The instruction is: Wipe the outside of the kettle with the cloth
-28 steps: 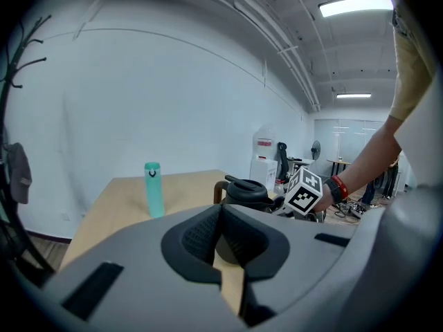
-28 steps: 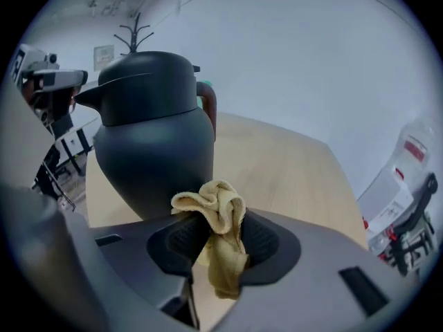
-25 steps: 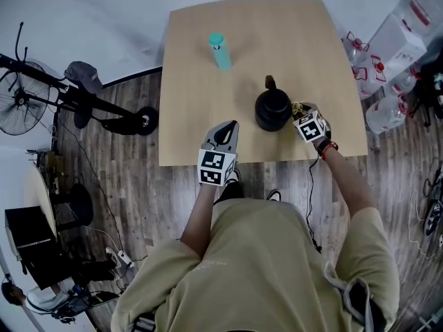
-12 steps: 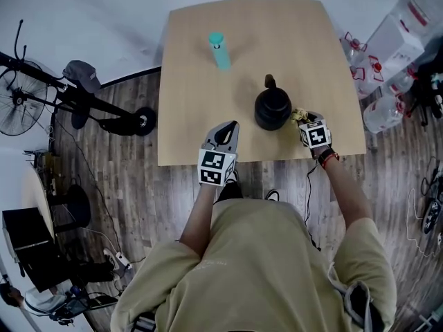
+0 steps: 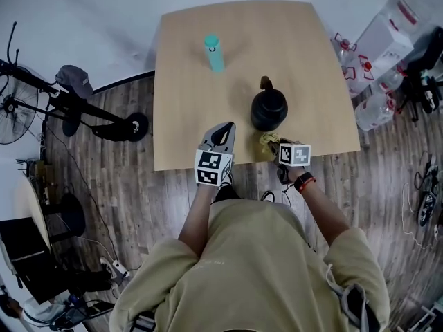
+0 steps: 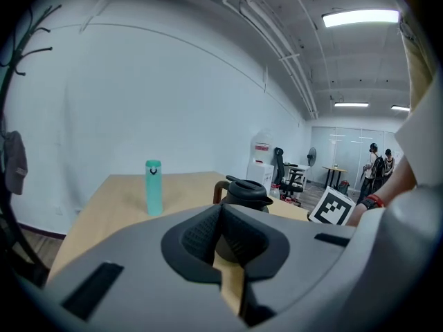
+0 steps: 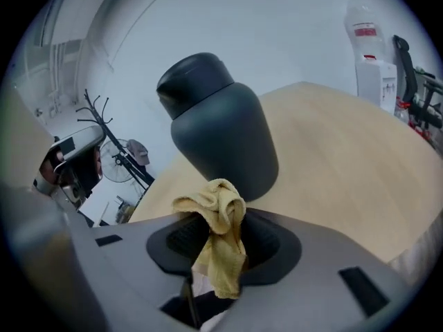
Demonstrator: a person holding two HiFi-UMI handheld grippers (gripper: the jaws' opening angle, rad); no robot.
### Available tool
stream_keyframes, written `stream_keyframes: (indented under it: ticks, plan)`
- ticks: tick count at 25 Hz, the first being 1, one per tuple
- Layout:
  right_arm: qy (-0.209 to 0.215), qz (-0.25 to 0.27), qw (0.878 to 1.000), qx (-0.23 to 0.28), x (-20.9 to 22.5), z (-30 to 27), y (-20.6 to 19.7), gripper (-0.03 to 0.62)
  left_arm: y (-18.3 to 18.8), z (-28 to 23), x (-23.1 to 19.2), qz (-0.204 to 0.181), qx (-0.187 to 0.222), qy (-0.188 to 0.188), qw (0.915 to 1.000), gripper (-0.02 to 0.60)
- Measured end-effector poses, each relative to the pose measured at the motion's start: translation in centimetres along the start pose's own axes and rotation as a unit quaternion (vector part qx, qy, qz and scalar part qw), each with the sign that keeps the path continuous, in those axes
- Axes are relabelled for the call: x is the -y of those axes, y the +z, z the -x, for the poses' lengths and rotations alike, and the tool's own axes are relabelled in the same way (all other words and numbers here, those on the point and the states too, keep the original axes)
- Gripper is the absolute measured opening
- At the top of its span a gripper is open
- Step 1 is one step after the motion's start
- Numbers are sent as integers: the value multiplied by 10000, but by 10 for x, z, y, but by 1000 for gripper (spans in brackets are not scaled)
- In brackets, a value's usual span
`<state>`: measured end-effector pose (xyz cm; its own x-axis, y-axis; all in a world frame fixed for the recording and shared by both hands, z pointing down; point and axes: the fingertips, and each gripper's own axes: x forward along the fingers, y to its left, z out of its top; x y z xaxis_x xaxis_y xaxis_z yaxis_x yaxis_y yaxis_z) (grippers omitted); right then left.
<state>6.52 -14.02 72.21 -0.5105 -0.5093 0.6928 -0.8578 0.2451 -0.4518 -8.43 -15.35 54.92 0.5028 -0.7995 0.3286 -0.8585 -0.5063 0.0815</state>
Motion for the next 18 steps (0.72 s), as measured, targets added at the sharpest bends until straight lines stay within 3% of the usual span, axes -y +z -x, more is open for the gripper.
stream_keyframes:
  ticks: [8,18]
  plan:
    - [290,-1052,9933,391,-54,-45,3,149,3,8,-19,-16,37,-43,10000,25]
    - [443,-2138,9717,906,-74,-95,27,149,7,15,-55,-17,59,34,10000,25]
